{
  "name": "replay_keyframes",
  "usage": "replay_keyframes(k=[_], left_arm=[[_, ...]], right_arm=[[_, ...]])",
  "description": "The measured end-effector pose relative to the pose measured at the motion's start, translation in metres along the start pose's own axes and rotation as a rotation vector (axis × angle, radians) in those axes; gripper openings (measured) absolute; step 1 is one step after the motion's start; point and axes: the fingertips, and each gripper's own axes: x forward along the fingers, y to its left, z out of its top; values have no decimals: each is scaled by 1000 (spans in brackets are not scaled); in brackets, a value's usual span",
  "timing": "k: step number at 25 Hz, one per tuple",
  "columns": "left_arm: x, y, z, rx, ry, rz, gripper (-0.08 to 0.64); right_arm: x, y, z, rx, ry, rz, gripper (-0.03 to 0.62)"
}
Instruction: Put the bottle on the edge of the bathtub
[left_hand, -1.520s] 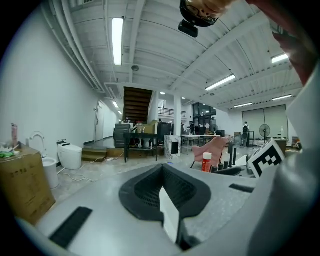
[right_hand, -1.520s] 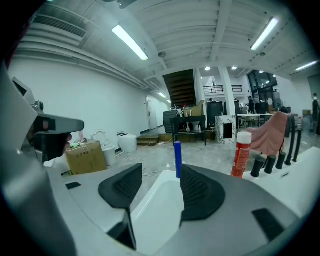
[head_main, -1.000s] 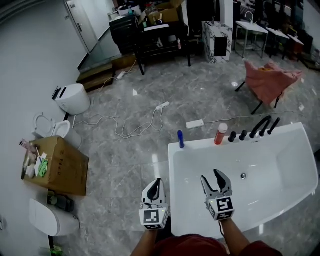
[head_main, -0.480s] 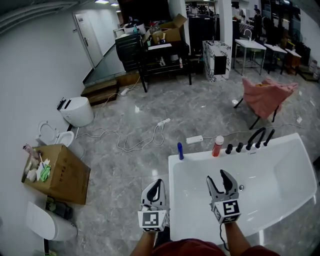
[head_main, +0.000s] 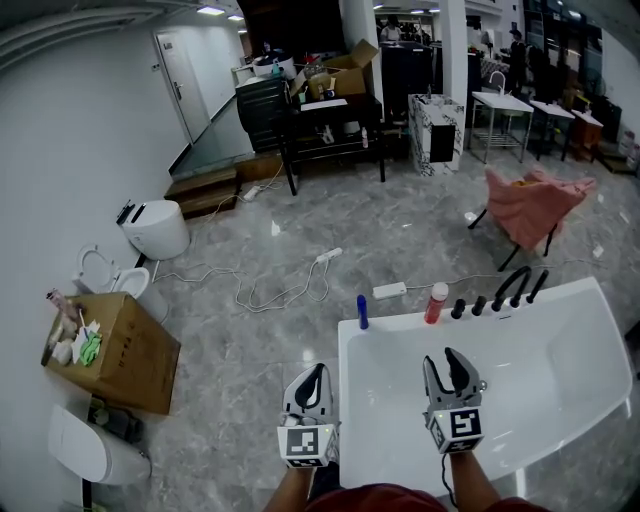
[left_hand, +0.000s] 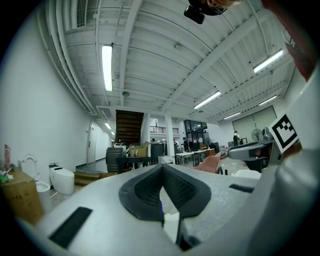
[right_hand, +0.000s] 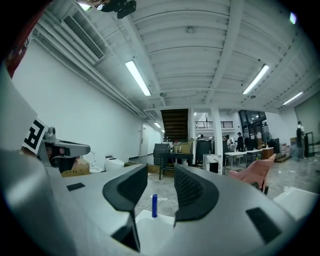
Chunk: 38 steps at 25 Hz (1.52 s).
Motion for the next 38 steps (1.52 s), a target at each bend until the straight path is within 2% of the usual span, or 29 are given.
replay_keyframes(k=[3,6,7,14,30,38], left_arm=[[-1,-1,0,-2,-3,-1,5],[-3,0,4,-7,-10,4,5],[-3,0,5,-8,-12,4,5],[-5,-1,6,-7,-11,3,5],[-7,3,0,-11,-5,12,5],[-8,12,-1,-14,-3,28,5]], right_arm=[[-1,1,0,-4,0,0,117],[-4,1,6,-2,-14,-3,13],[-4,2,7,1,-18,-2,-2],[-5,4,9,13,-27,12,-3],[-1,6,-7,14,26,5,-3],[4,8,-3,12,5,2,-3]])
